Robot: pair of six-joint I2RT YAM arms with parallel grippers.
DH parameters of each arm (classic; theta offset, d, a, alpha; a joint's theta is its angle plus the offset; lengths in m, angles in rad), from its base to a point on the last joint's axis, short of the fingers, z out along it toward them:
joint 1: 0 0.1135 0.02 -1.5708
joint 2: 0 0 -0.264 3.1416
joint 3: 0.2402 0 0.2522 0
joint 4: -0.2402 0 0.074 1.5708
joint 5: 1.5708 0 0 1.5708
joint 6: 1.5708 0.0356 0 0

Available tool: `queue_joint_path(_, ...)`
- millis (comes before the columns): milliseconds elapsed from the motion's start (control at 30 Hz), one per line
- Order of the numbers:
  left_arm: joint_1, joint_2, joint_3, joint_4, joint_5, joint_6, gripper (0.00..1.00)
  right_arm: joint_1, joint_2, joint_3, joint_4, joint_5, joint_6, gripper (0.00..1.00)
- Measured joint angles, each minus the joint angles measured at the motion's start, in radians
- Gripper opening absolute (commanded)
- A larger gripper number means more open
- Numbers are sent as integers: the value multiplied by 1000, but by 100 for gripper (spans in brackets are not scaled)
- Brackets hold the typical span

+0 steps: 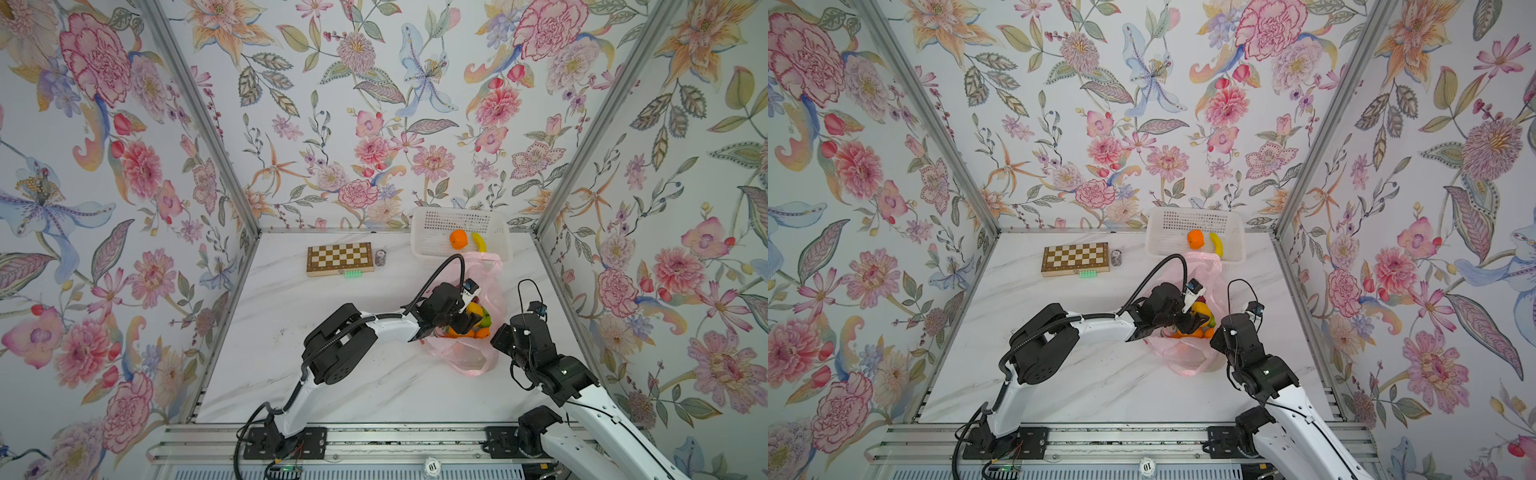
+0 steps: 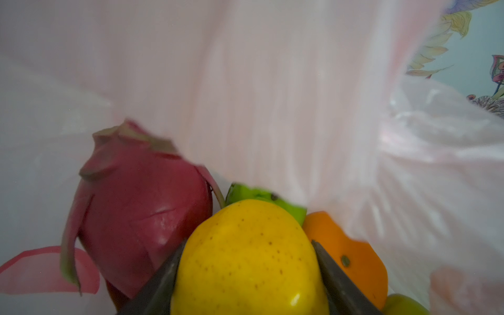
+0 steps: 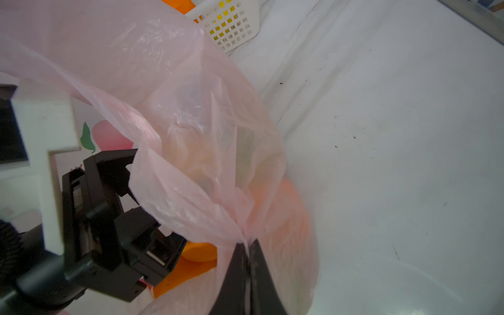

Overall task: Untie the knot of the plastic bag and take out the fruit
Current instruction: Pick up the fruit from the plastic bag, then place the fruit in the basket.

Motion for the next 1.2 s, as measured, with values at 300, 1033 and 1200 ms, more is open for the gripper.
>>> queue_joint_path(300, 15, -190, -182, 84, 26, -14, 51, -1, 36, 0, 22, -30, 13, 44)
queue_joint_path(1033, 20, -524, -455, 377, 102, 352, 51, -21, -157, 169, 114, -331, -55, 99)
queue_joint_path(1200, 20, -541, -456, 397, 138, 415, 51, -21, -81, 211, 159, -478, -69, 99)
